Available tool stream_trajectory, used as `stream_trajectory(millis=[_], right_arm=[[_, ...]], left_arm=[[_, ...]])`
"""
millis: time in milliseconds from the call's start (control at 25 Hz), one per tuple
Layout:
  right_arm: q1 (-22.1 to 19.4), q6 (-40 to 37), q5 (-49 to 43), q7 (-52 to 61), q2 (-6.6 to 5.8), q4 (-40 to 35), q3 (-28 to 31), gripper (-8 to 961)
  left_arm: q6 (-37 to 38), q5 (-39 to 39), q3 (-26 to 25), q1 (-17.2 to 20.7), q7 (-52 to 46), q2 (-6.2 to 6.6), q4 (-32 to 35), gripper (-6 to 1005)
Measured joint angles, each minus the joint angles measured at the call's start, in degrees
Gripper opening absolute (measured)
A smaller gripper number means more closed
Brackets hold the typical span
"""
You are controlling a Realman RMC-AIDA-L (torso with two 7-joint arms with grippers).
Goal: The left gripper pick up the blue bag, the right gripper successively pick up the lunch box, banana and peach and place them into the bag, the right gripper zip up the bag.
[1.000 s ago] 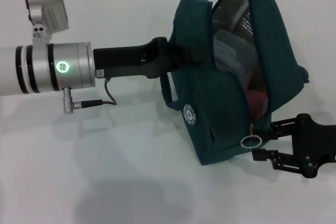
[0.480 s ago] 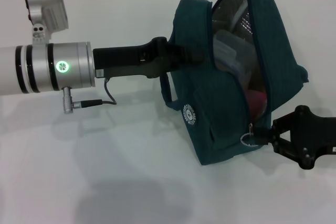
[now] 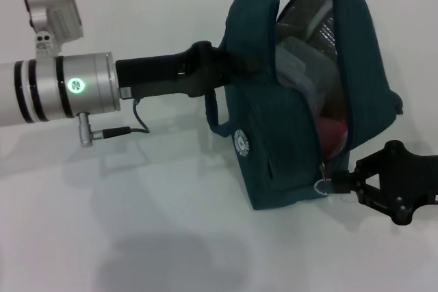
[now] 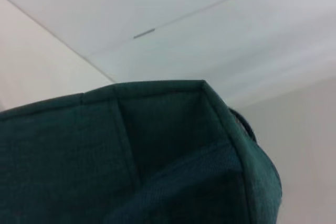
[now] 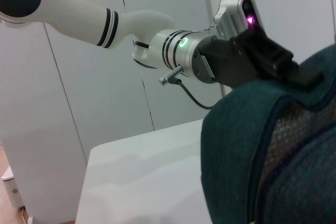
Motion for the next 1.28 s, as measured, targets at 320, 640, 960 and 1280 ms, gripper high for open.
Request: stream_trajectory(millis=[320,640,960,1280], right_arm=[[-0.12,-0.06,0.00,-0.03,-0.02,-0.04,-0.10,8],[-0.17,-1.60,0.95,-0.29,-0.07,-0.02,0.40,9],[-1.02,-4.21,6.76,-0.03,-0.26,-2.07,0.51,10],[0.65,-4.38,13.05,0.09,-0.07,-2.23,0.03,11]], left_arm=[[0.09,-2.17,0.26,1.25,4.09,0.07,-0.43,53],[1.16,-3.78,0.04,2.30,10.37,0.00,-1.95,350],[2.08,-12.23,0.11,6.26,21.01,-0.04,-1.89,701],[2.37,-15.39,0.26,8.22,26.11,-0.25,-2.77,845]])
